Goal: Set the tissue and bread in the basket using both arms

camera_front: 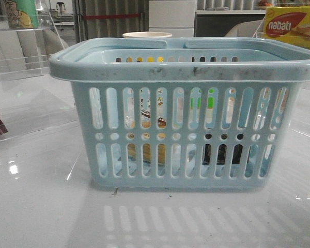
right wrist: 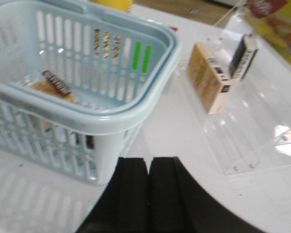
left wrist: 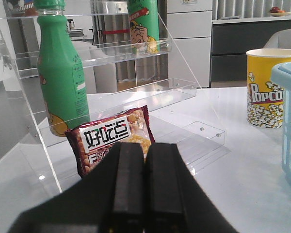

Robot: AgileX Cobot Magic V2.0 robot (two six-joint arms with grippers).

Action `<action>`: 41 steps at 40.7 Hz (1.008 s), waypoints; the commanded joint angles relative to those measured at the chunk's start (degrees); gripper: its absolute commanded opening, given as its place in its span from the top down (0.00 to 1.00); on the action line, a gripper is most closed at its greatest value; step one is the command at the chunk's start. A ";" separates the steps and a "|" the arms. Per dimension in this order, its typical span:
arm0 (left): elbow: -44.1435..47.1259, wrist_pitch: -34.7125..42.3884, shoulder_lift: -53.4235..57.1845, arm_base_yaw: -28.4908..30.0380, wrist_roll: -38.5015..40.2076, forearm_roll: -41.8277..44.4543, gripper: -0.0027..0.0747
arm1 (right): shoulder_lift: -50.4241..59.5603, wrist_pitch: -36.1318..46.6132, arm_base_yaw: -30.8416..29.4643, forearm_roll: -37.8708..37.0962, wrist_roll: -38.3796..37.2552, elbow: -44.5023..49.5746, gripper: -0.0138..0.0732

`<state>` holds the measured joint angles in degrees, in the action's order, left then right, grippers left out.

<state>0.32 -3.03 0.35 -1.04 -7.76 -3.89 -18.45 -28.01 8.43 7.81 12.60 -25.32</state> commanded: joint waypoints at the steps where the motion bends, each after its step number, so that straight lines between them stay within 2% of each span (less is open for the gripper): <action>1: 0.09 5.05 0.94 0.10 0.36 -0.67 0.85 | 4.13 11.75 -3.87 -0.21 0.52 3.85 0.78; 11: 0.09 5.05 0.94 0.10 0.36 -0.67 0.85 | 14.86 20.07 -9.52 -0.21 0.52 16.30 0.78; 25: 0.09 5.05 0.94 0.10 0.36 -0.67 0.85 | 20.11 28.01 -12.30 -0.21 0.52 27.10 0.78; 41: 0.09 5.05 0.94 0.10 0.36 -0.67 0.85 | 20.11 28.42 -12.17 -0.21 0.52 27.02 0.78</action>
<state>0.32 -2.92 0.35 -1.04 -7.76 -3.89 0.57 -5.93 -3.55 7.81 12.60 1.71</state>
